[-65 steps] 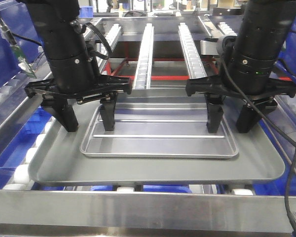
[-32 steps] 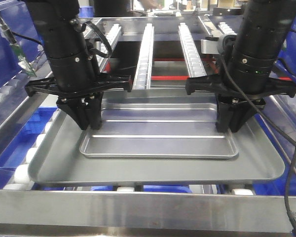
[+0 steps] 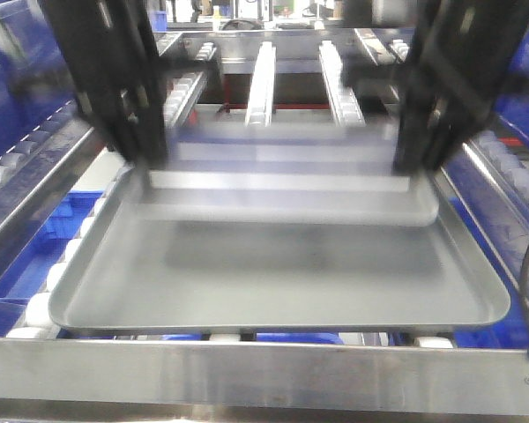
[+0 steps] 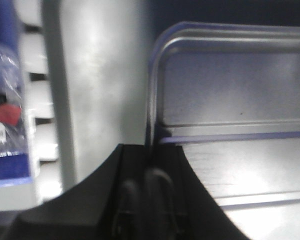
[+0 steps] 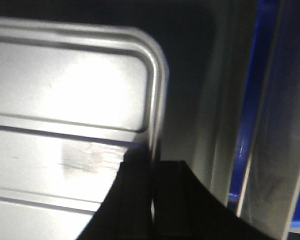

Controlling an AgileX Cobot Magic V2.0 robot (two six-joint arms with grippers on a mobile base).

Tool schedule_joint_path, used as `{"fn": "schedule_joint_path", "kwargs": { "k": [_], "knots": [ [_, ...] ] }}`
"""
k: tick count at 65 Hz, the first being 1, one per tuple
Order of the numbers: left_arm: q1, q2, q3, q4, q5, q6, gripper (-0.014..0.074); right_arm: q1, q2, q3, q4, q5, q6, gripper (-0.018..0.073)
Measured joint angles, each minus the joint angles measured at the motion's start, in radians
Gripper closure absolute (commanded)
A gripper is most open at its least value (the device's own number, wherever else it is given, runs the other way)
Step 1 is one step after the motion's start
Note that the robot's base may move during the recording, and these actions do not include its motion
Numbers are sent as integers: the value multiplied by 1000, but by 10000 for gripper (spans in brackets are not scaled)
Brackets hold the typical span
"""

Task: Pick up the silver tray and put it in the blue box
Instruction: 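Lift the small silver tray with both grippers off the grey tray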

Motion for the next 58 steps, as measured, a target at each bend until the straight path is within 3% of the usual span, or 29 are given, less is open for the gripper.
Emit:
{"fn": "schedule_joint_path", "kwargs": {
  "k": [13,22,31,58],
  "knots": [
    [-62,-129,0,65,79,-42,693,90,-139,0,-127,89,127,503],
    [-124,-196,0,147,129,-101,693,126,-226,0,-146,138,166,503],
    [-183,-239,-2,174,171,-134,693,131,-298,2,-146,187,168,503],
    [-208,-241,-75,175,238,-142,693,131,-347,6,-144,212,170,503]
  ]
}}
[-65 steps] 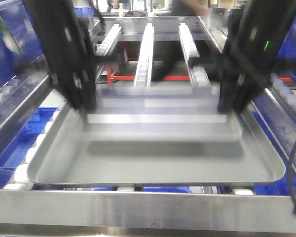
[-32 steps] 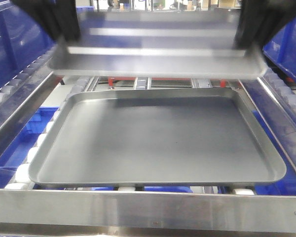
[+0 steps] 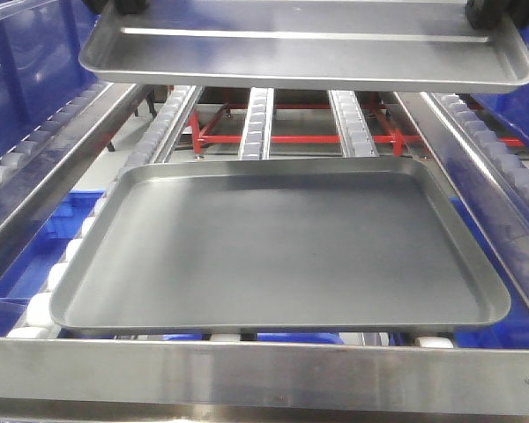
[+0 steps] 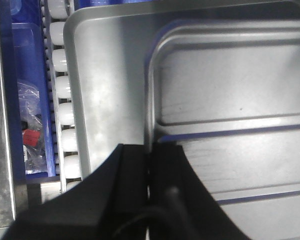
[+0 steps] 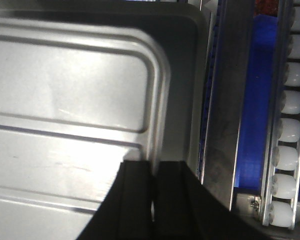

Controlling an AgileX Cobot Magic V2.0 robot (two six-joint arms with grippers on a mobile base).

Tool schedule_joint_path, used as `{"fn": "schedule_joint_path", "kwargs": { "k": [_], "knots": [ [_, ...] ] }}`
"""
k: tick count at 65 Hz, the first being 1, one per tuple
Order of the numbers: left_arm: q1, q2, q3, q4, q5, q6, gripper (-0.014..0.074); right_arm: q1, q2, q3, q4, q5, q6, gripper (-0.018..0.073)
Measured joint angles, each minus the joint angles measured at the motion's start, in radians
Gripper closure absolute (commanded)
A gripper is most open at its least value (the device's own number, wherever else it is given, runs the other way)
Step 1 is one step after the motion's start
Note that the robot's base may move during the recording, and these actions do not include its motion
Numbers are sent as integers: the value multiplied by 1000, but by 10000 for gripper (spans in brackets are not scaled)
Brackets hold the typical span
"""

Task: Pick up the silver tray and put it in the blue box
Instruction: 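Lift the small silver tray with both grippers off the grey tray, then hold the tray with both grippers while the base turns away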

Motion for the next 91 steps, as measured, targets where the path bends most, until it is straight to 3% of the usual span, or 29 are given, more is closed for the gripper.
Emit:
{"fn": "schedule_joint_path", "kwargs": {
  "k": [91],
  "knots": [
    [-2,0,-2,7,5,-6,693,0,0,0,0,-3,0,503]
  ]
}}
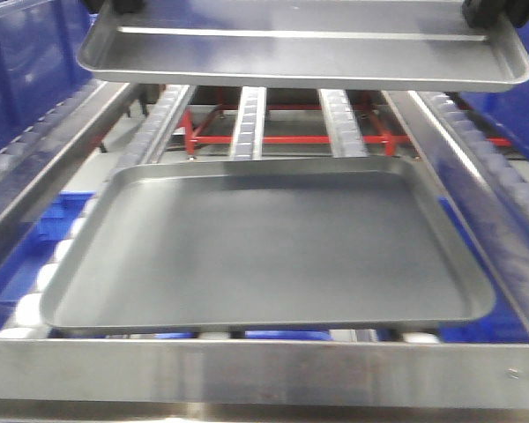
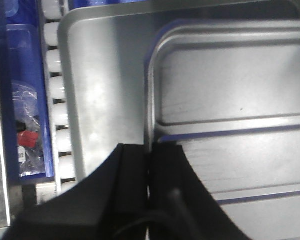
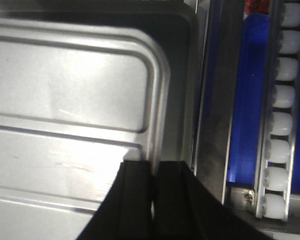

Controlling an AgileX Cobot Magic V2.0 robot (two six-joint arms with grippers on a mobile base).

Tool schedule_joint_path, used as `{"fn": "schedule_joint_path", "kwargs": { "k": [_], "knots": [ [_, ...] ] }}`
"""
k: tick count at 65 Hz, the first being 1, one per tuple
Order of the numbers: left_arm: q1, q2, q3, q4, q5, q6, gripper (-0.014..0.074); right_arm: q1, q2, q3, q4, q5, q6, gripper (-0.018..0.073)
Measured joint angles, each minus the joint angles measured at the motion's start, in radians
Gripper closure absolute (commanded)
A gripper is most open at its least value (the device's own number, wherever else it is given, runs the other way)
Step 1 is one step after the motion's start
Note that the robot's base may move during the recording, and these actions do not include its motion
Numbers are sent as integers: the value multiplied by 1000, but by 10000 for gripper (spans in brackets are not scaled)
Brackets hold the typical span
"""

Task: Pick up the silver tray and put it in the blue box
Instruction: 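Hold the tray with both grippers while the base turns away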

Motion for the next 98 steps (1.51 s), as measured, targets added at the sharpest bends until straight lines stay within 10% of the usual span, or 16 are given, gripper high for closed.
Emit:
{"fn": "schedule_joint_path", "kwargs": {
  "k": [98],
  "knots": [
    [0,0,0,1,0,0,693,0,0,0,0,0,2,503]
  ]
}}
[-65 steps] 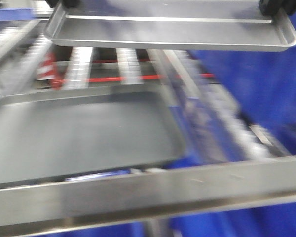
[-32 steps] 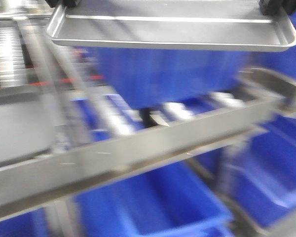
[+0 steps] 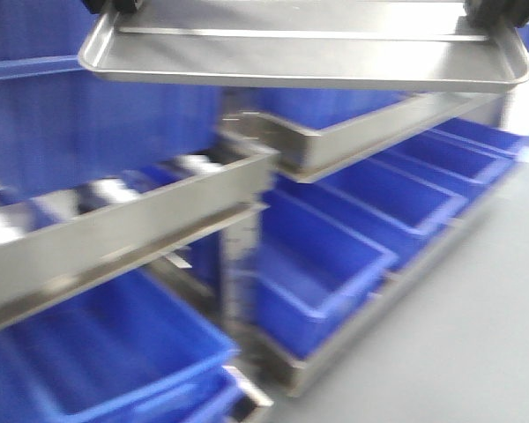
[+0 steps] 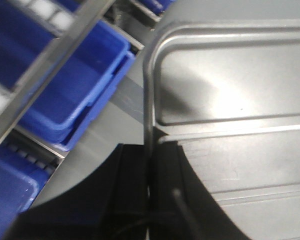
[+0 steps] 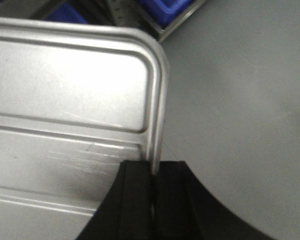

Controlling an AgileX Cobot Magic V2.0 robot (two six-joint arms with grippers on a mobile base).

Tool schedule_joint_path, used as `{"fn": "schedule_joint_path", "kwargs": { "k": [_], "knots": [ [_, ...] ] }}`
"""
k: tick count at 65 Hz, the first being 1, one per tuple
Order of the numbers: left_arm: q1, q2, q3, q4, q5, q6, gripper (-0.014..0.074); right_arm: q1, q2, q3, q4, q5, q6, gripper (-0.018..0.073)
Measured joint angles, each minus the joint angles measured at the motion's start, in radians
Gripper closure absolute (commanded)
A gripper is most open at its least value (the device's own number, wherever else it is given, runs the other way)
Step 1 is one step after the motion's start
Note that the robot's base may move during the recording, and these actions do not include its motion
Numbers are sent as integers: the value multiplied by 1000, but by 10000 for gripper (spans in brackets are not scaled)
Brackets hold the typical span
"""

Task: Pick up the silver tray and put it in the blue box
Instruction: 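Hold the tray with both grippers while the base turns away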

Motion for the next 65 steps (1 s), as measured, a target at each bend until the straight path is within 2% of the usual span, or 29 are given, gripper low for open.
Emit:
{"fn": "schedule_joint_path", "kwargs": {
  "k": [65],
  "knots": [
    [0,0,0,0,0,0,693,0,0,0,0,0,0,503]
  ]
}}
